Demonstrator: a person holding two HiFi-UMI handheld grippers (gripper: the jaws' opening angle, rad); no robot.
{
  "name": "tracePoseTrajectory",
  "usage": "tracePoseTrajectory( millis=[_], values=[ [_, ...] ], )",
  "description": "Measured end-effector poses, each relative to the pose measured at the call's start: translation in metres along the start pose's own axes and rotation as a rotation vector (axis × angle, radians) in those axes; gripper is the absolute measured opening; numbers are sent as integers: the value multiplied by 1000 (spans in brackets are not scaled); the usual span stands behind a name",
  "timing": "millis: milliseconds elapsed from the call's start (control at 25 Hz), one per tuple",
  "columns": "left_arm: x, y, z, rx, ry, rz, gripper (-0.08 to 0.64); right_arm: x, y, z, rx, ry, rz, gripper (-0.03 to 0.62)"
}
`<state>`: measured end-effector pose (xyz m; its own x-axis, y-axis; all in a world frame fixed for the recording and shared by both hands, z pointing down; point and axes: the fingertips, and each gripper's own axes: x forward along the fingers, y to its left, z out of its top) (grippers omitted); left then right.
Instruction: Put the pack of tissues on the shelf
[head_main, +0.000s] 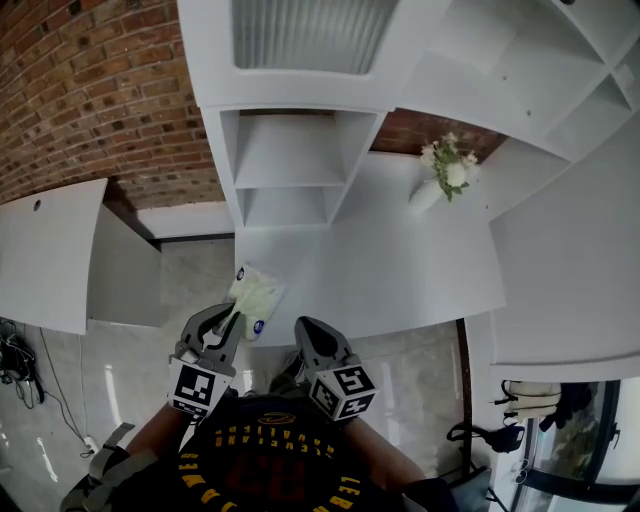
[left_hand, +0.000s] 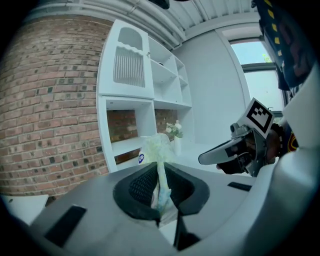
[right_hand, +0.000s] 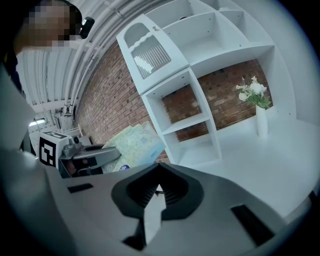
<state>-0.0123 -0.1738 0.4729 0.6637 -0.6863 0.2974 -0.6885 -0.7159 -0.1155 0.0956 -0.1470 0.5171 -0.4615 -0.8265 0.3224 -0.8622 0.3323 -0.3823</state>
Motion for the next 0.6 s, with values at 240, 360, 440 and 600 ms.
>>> tracePoseTrajectory(
  millis=[240, 360, 440, 600],
  values=[
    [30, 7, 16, 49, -16, 18, 32, 12, -24, 8, 12, 8, 20, 7],
    [38, 11, 24, 69, -21, 36, 32, 20, -32, 12, 25, 3, 31, 8],
    [41, 13, 26, 75, -17, 40, 32, 24, -35, 17, 30, -8, 39, 8],
    [48, 15, 34, 52, -16, 41, 32, 31, -42, 29, 24, -40, 43, 7]
  ],
)
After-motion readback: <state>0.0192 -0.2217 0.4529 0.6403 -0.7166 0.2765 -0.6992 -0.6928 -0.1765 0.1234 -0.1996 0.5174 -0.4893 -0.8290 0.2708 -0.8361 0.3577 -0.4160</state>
